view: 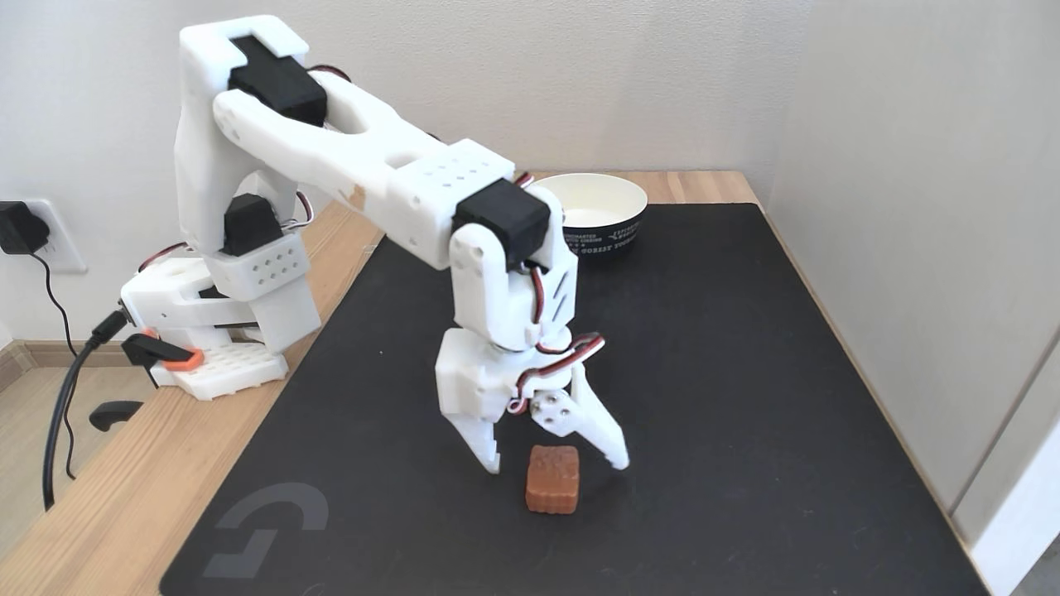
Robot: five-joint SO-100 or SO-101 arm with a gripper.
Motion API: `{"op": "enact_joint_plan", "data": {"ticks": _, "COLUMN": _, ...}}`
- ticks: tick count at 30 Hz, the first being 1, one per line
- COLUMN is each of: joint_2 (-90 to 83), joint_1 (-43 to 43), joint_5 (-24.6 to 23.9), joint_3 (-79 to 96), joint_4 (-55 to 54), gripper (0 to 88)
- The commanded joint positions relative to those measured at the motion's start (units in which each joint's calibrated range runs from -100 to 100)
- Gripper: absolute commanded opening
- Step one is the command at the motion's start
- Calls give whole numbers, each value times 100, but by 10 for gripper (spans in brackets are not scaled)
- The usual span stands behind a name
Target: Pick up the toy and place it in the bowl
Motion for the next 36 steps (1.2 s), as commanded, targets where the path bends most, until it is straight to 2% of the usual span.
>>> {"op": "enact_joint_plan", "data": {"ticks": 1, "joint_2": -50, "joint_1": 173, "joint_5": 22, "joint_3": -290, "joint_4": 196, "gripper": 156}}
{"op": "enact_joint_plan", "data": {"ticks": 4, "joint_2": -50, "joint_1": 231, "joint_5": 22, "joint_3": -407, "joint_4": 230, "gripper": 90}}
{"op": "enact_joint_plan", "data": {"ticks": 14, "joint_2": -50, "joint_1": 206, "joint_5": -9, "joint_3": -380, "joint_4": 230, "gripper": 84}}
{"op": "enact_joint_plan", "data": {"ticks": 20, "joint_2": -934, "joint_1": -429, "joint_5": -139, "joint_3": -479, "joint_4": -269, "gripper": 83}}
{"op": "enact_joint_plan", "data": {"ticks": 27, "joint_2": -2709, "joint_1": -1575, "joint_5": -954, "joint_3": -425, "joint_4": -701, "gripper": 82}}
{"op": "enact_joint_plan", "data": {"ticks": 28, "joint_2": -3010, "joint_1": -1968, "joint_5": -1293, "joint_3": -226, "joint_4": -845, "gripper": 82}}
{"op": "enact_joint_plan", "data": {"ticks": 31, "joint_2": -3526, "joint_1": -2813, "joint_5": -1825, "joint_3": 323, "joint_4": -1218, "gripper": 82}}
{"op": "enact_joint_plan", "data": {"ticks": 33, "joint_2": -3952, "joint_1": -3758, "joint_5": -2310, "joint_3": 1071, "joint_4": -1988, "gripper": 82}}
{"op": "enact_joint_plan", "data": {"ticks": 36, "joint_2": -4143, "joint_1": -4729, "joint_5": -2895, "joint_3": 2072, "joint_4": -3199, "gripper": 82}}
